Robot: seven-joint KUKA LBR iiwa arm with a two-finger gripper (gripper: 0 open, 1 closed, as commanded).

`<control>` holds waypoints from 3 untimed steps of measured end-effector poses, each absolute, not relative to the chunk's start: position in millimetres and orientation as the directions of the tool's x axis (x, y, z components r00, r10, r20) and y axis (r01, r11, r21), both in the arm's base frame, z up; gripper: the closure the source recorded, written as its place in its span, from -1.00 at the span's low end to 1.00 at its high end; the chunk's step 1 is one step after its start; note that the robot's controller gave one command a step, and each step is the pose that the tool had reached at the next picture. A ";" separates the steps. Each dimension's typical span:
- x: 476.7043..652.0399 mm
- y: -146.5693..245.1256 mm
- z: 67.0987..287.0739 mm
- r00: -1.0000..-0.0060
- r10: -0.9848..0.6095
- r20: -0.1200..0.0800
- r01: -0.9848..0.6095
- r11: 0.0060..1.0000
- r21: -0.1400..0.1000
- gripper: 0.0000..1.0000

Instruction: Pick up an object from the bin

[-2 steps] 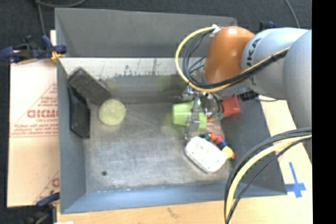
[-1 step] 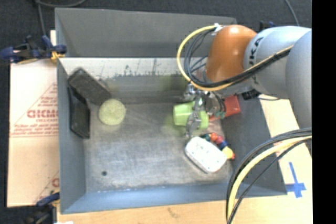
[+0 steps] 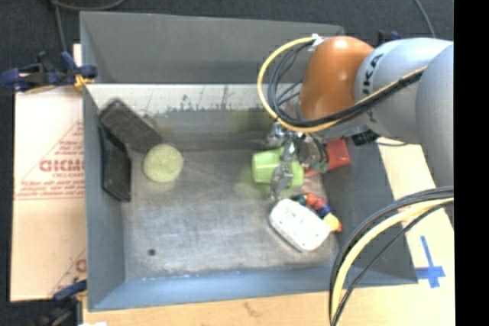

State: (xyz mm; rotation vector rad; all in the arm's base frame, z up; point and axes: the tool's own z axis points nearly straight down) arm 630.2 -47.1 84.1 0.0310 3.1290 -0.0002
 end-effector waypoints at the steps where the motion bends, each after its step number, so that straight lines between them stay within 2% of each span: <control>1: 629.2 -47.1 86.8 -1.000 0.020 -0.008 0.020 1.000 0.000 1.00; 2: 627.6 -47.2 99.8 -1.000 0.020 0.001 0.020 1.000 0.000 1.00; 3: 629.2 -47.4 115.4 -1.000 0.020 -0.004 0.020 1.000 0.000 1.00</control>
Offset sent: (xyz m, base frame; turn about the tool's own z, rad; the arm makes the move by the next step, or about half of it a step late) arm 0.0001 -0.0001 0.0522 0.0000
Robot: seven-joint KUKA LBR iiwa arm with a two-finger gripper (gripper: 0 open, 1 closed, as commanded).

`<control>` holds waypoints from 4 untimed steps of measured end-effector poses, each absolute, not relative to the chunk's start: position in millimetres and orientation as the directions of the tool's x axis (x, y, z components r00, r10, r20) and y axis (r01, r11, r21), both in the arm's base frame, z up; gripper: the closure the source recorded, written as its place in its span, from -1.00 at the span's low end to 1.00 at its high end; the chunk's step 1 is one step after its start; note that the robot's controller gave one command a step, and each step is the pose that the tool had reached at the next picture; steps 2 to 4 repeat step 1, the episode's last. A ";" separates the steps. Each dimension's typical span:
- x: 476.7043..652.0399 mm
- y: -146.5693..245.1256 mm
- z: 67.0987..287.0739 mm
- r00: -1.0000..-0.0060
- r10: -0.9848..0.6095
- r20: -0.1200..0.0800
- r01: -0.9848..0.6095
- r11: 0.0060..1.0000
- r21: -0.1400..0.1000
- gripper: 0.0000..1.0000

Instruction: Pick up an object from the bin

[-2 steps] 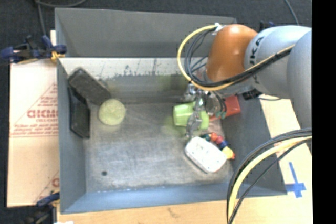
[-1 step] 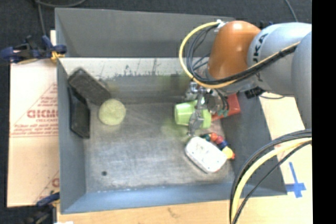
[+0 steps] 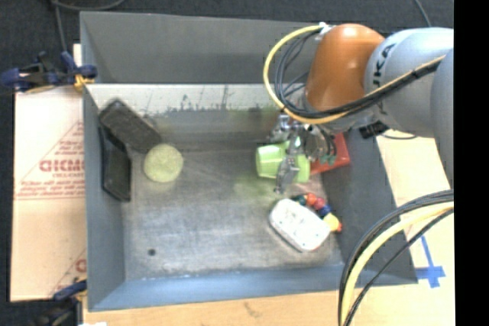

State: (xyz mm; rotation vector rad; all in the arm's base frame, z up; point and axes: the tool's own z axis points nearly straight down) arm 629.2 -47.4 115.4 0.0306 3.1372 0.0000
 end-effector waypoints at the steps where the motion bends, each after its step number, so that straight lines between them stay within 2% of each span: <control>1: 629.9 -47.5 123.6 -1.000 0.019 -0.007 0.019 1.000 0.000 1.00; 4: 629.9 -47.5 123.6 -1.000 0.019 -0.007 0.019 1.000 0.000 1.00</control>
Offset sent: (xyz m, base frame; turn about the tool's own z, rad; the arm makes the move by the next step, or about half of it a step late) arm 0.0001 0.0001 0.0145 0.0000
